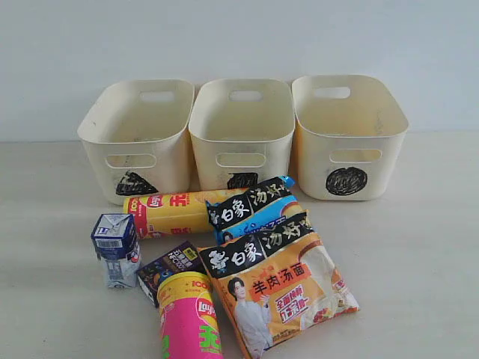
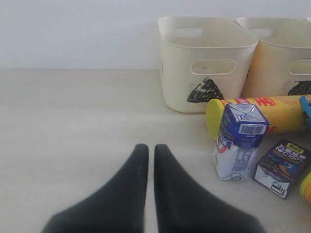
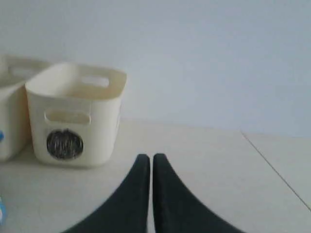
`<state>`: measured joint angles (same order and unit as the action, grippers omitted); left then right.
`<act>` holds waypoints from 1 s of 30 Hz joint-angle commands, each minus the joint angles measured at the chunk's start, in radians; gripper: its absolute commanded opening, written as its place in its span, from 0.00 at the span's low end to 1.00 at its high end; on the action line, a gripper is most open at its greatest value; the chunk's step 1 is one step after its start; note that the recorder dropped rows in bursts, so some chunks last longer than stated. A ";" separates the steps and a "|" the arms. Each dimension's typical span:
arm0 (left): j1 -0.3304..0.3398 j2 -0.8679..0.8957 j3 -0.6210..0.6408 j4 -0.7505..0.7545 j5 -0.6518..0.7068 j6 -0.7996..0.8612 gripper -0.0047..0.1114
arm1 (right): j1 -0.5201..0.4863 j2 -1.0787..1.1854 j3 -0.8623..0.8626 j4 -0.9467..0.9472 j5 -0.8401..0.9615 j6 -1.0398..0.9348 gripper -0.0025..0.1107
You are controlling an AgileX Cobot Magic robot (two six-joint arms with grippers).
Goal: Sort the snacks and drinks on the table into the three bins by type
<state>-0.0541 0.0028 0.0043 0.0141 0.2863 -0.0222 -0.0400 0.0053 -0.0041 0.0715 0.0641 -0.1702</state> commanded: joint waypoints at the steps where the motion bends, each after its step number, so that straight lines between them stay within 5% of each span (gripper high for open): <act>1: 0.003 -0.003 -0.004 -0.005 -0.003 -0.007 0.08 | 0.002 -0.005 0.004 0.133 -0.166 0.228 0.02; 7: 0.003 -0.003 -0.004 -0.005 -0.003 -0.007 0.08 | 0.002 -0.005 0.003 0.095 -0.269 0.327 0.02; 17: 0.003 -0.003 -0.004 -0.005 -0.003 -0.007 0.08 | 0.002 0.254 -0.275 0.050 -0.258 0.314 0.02; 30: 0.003 -0.003 -0.004 -0.005 -0.003 -0.007 0.08 | 0.002 0.785 -0.647 0.050 0.103 0.054 0.02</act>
<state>-0.0541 0.0028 0.0043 0.0141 0.2863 -0.0222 -0.0400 0.6985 -0.5897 0.1281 0.0688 -0.0491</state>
